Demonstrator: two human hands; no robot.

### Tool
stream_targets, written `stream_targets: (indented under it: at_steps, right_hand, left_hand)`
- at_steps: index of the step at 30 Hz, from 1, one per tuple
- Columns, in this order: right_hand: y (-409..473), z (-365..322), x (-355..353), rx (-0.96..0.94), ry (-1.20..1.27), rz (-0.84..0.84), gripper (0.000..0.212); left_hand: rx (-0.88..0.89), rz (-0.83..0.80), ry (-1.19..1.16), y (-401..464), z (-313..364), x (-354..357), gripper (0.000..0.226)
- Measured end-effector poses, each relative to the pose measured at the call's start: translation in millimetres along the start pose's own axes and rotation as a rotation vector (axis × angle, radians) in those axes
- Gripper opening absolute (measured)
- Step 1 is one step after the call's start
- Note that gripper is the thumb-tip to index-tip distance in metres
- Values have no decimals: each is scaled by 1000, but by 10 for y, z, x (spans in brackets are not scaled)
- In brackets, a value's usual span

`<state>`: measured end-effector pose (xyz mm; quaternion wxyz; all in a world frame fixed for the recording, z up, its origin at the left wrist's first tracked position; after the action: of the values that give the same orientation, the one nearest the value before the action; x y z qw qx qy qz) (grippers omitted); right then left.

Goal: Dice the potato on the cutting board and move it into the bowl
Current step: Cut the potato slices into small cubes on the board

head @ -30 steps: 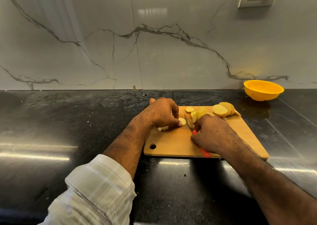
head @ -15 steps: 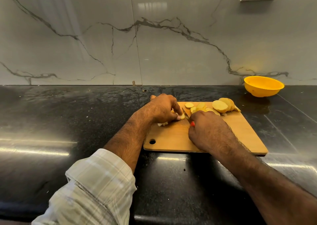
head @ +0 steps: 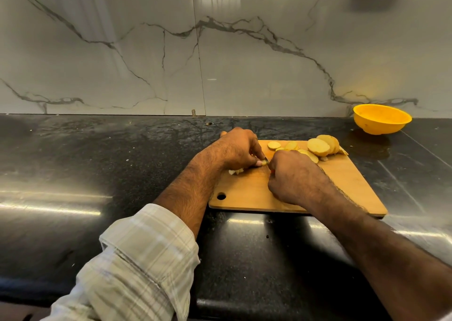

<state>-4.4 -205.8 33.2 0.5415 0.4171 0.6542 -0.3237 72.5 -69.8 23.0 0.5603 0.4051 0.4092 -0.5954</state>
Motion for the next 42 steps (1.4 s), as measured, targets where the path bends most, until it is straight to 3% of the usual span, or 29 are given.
stream_targets:
  at_steps: [3, 8, 18, 24, 42]
  right_hand:
    - [-7, 54, 31, 6, 6, 35, 30]
    - [-53, 45, 41, 13, 22, 48, 37]
    - [32, -180, 15, -40, -43, -54, 39]
    - [12, 44, 37, -11, 65, 93, 31]
    - [125, -16, 60, -38, 33, 43, 38]
  left_hand:
    - [-10, 9, -21, -6, -11, 0, 12]
    - [-23, -17, -64, 15, -38, -1, 10]
    - [-21, -43, -110, -50, 10, -31, 6]
    - [-26, -19, -147, -40, -42, -44, 11]
    - [-40, -28, -120, 0, -27, -36, 11]
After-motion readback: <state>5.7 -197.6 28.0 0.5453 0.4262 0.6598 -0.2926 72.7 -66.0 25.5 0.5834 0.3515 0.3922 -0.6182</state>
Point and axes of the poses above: each hand's wrist, its own y-axis towards the middle knuckle, its own x-axis out of the palm, z = x × y, the point moved 6 cm from there along y, towards the middle knuckle, and after that the axes turned 14 degrees about -x, right-handed, at the moved point
